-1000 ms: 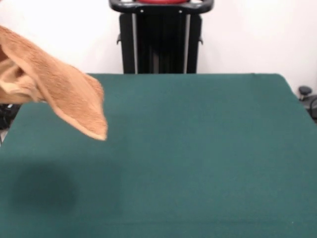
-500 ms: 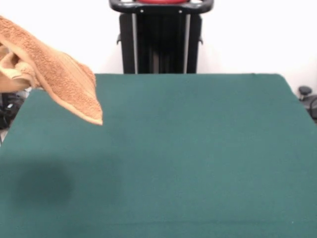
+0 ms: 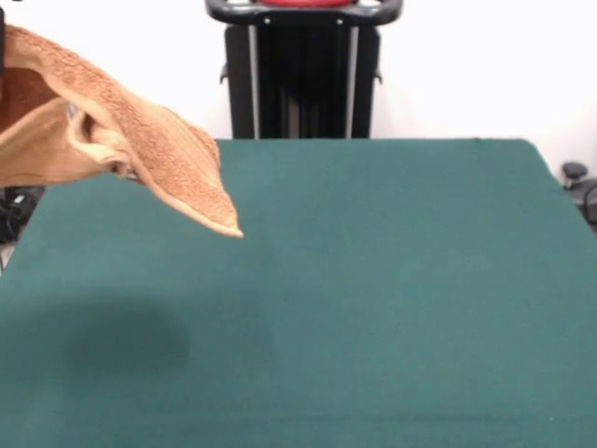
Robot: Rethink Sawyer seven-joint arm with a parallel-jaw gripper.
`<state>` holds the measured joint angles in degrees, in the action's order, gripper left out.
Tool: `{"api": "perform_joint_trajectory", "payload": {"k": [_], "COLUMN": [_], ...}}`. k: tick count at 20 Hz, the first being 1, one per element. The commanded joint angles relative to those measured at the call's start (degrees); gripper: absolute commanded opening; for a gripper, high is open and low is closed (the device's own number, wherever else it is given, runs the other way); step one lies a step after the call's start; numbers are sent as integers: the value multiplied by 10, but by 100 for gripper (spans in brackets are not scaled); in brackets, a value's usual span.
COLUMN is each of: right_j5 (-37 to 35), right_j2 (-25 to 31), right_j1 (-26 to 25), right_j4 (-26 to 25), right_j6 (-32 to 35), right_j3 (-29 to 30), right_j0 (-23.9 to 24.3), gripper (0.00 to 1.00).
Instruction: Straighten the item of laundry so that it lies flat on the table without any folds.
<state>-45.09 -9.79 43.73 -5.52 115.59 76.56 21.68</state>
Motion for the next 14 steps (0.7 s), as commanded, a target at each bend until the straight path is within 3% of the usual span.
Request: {"api": "perform_joint_trajectory", "payload": {"k": [1, 14], "right_j5": [-11, -3], "right_j2": [59, 26], "right_j1": [-8, -24], "right_j4": [-21, -18], "right_j6": [-23, 75], "right_j3": [92, 97], "right_j0": [-37, -102], "gripper": [0, 0]}}
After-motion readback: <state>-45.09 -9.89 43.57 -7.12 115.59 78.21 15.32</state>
